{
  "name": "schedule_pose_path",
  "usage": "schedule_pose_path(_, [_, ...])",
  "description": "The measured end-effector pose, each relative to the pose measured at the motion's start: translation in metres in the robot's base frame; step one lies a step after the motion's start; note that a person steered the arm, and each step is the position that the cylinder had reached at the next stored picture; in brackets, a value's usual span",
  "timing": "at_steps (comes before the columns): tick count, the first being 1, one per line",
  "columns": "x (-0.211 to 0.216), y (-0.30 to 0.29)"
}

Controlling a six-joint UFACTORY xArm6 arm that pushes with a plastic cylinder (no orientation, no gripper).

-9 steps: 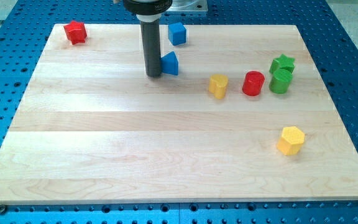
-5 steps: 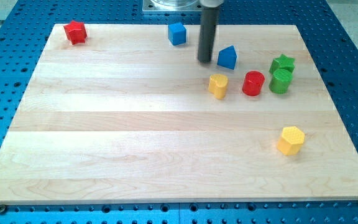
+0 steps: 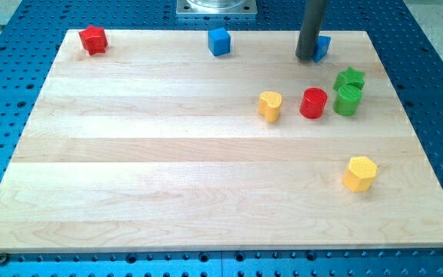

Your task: Move the yellow heart at the center of the board

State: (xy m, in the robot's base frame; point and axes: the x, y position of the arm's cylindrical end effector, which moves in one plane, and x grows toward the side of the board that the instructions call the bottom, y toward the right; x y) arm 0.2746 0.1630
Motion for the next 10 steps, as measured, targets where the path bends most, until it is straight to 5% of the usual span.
schedule_pose_path(1, [0.022,0.001])
schedule_pose_path(3, [-0.020,0.024])
schedule_pose_path(5, [-0.004,0.025])
schedule_pose_path(9, [0.067,-0.038])
schedule_pose_path(10, [0.120,-0.050])
